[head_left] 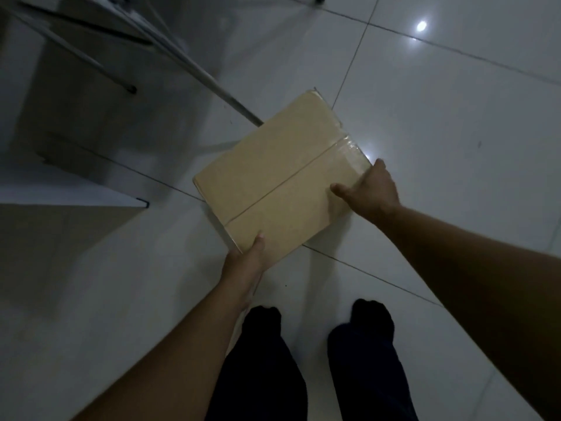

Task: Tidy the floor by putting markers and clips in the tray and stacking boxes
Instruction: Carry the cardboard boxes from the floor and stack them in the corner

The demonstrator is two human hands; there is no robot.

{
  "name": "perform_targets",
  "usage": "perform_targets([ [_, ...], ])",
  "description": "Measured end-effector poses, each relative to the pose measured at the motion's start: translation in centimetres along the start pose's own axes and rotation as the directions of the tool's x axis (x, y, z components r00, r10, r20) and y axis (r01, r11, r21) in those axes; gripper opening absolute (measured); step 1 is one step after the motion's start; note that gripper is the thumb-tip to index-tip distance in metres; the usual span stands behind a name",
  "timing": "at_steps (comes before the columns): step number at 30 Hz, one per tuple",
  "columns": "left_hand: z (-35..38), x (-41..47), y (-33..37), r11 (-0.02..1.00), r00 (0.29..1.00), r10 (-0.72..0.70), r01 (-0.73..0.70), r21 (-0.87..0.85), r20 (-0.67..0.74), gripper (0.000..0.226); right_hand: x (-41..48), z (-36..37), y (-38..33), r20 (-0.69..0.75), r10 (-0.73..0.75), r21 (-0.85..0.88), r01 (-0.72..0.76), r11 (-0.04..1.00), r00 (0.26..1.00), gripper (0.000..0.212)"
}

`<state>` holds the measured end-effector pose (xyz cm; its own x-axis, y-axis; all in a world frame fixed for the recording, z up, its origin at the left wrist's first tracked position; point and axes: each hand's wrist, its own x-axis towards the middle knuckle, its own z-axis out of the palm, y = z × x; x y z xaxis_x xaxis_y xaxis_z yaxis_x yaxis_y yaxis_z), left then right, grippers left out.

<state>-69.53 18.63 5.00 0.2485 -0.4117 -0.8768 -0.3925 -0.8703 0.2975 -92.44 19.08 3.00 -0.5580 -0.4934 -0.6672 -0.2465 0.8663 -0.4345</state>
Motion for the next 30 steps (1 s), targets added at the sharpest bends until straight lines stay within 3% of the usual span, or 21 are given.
perform_targets([
  [2,0.3,0.4,-0.3,0.998,0.999,-0.023,0.024,-0.050,0.028,0.082,-0.3,-0.2,0.1,-0.001,-0.010,-0.049,0.010,0.999,1.000,0.085],
  [6,-1.2,-2.1,-0.5,0.999,0.993,0.006,-0.010,-0.040,-0.121,0.104,-2.9,-2.0,-1.4,-0.042,-0.070,-0.113,0.064,0.991,0.997,0.081],
  [11,-4.7,-9.0,-0.4,0.994,0.973,-0.018,-0.008,-0.112,-0.229,0.076,-9.1,-6.3,-3.8,-0.004,-0.082,0.014,0.082,0.997,0.997,0.081],
  [15,-8.3,-18.0,-1.6,0.973,0.956,-0.009,-0.059,-0.221,-0.293,0.053,-16.7,-11.1,-5.9,0.018,-0.175,0.165,0.170,0.972,0.984,0.051],
  [17,-9.8,-22.4,-2.3,0.969,0.950,0.025,-0.100,-0.226,-0.312,0.054,-20.3,-13.5,-6.9,0.056,-0.197,0.266,0.175,0.948,0.979,0.040],
  [21,-13.9,-31.6,-4.6,0.955,0.932,0.038,-0.141,-0.263,-0.360,0.068,-28.2,-18.5,-9.2,0.220,-0.218,0.305,0.145,0.941,0.951,0.030],
  [25,-18.0,-39.9,-7.0,0.919,0.914,0.030,-0.184,-0.348,-0.405,0.070,-35.4,-21.9,-12.2,0.372,-0.262,0.255,0.173,0.951,0.891,0.041],
  [30,-22.4,-48.1,-11.6,0.863,0.866,0.048,-0.287,-0.417,-0.497,0.047,-43.7,-22.9,-16.4,0.548,-0.258,0.114,0.235,0.965,0.795,0.097],
])
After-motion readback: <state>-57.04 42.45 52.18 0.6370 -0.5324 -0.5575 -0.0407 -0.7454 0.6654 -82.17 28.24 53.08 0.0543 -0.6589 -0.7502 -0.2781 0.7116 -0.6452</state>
